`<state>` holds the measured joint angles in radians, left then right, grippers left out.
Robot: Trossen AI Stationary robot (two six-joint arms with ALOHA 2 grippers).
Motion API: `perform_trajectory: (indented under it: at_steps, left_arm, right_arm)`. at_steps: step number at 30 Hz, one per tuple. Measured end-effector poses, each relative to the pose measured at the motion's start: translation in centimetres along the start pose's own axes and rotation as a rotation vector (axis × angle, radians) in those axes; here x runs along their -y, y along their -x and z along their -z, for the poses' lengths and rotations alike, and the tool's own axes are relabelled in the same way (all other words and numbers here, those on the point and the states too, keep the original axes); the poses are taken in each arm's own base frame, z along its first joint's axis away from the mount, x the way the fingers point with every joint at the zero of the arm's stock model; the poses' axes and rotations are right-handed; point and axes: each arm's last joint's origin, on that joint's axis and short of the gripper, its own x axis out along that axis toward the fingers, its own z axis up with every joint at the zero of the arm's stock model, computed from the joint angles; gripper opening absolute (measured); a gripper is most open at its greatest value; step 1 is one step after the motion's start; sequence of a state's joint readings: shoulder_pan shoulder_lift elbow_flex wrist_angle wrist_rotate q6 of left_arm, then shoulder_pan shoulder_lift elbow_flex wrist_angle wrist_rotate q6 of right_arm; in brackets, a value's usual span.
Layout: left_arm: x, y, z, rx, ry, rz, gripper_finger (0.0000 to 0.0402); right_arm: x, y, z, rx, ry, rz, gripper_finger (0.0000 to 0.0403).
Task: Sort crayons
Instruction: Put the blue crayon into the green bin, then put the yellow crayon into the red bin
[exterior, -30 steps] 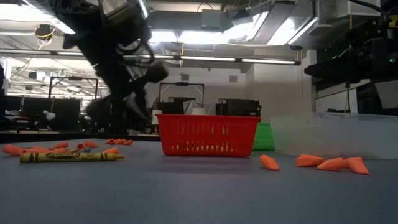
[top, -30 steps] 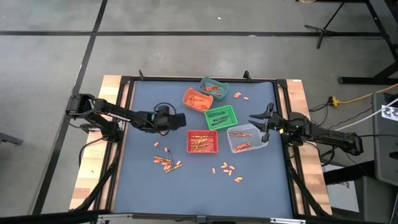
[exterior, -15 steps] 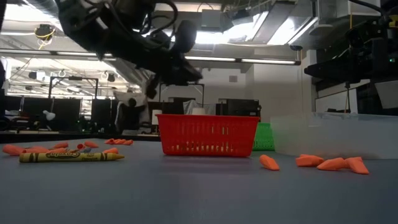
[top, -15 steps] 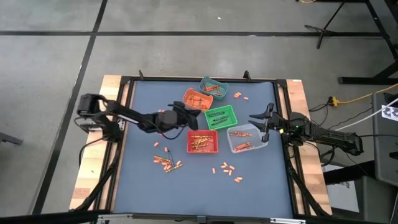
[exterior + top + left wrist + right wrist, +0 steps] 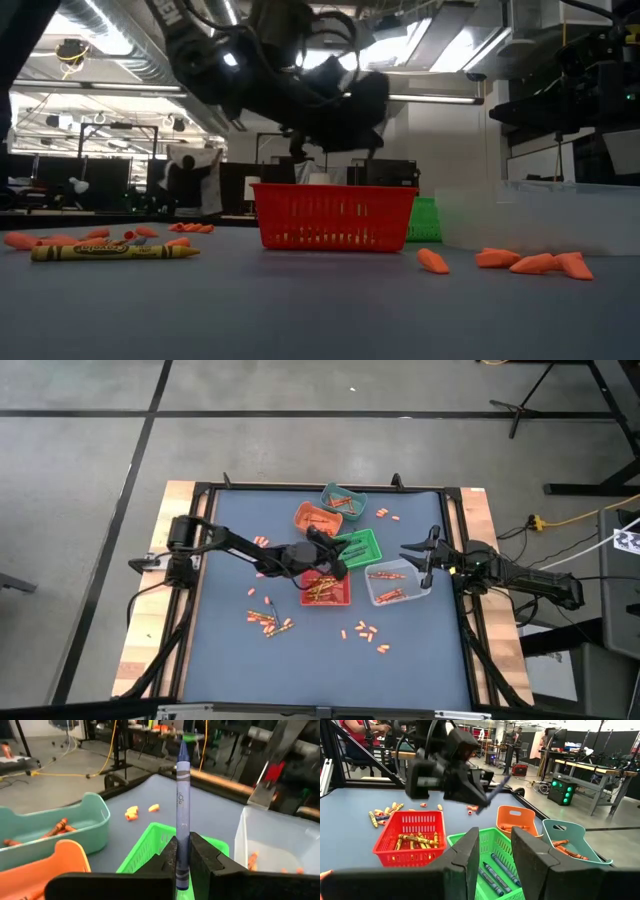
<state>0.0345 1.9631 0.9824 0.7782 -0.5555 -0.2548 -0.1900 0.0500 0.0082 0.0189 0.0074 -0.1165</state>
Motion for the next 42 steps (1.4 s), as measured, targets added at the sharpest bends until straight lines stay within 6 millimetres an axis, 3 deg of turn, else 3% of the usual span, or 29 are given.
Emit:
perform_trajectory:
  at_steps: [5, 18, 35, 42]
  left_arm:
    - [0.4, -0.9, 0.8, -0.026, -0.020, -0.006, 0.0021]
    - [0.3, -0.9, 1.3, -0.064, -0.043, -0.017, 0.0100]
    - [0.3, -0.8, 1.5, -0.082, -0.049, -0.024, 0.0106]
    - [0.5, 1.0, -1.3, -0.122, -0.082, -0.021, 0.0106]
  right_arm:
    - [0.0, 0.0, 0.0, 0.000, 0.000, 0.000, 0.0113]
    - [0.0, 0.0, 0.0, 0.000, 0.000, -0.001, 0.0113]
    - [0.0, 0.0, 0.0, 0.000, 0.000, 0.000, 0.0113]
    - [0.0, 0.0, 0.0, 0.000, 0.000, 0.000, 0.0113]
